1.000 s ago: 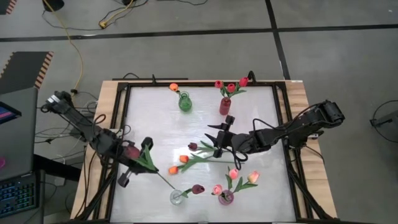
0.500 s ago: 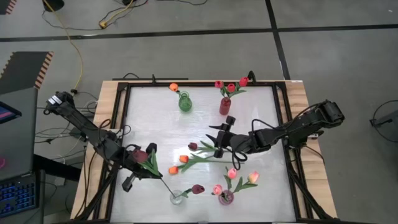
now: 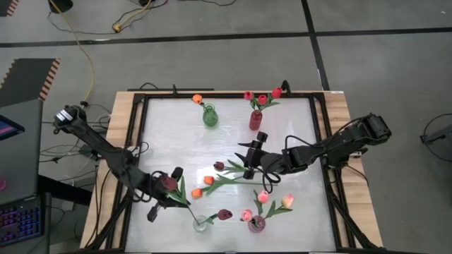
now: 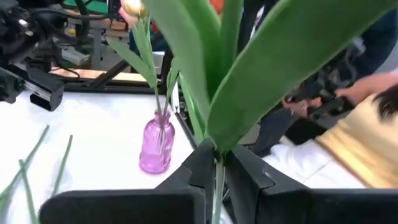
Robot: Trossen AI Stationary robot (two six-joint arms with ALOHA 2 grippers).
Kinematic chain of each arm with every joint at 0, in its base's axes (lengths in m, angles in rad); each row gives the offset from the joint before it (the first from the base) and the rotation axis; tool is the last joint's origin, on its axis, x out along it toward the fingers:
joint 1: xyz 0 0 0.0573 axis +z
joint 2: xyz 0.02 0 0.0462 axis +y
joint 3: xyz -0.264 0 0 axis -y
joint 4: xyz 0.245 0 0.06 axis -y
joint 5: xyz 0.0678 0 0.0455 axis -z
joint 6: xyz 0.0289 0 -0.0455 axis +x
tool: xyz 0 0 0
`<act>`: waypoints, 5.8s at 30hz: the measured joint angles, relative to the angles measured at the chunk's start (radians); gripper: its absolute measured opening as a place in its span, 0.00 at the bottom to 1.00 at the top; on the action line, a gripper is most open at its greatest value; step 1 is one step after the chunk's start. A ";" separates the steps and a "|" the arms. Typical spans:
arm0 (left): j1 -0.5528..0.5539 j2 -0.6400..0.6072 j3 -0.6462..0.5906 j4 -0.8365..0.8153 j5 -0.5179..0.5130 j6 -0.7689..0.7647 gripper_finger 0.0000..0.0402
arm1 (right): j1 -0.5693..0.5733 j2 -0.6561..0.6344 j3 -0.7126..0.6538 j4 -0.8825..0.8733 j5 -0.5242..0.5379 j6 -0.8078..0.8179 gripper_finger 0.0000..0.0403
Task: Sort flowers into vase by color
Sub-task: Put the dark red flower into the transparent vase
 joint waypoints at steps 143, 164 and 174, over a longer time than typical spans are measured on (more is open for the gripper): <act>0.249 0.000 -0.244 -0.093 -0.062 -0.010 0.41 | -0.083 0.201 -0.100 -0.248 -0.482 0.427 0.33; 0.251 0.000 -0.244 -0.079 -0.068 -0.019 0.41 | -0.085 0.177 -0.103 -0.192 -0.472 0.410 0.05; 0.251 -0.001 -0.243 0.041 -0.064 0.033 0.41 | -0.092 0.008 -0.102 -0.185 -0.384 0.361 0.05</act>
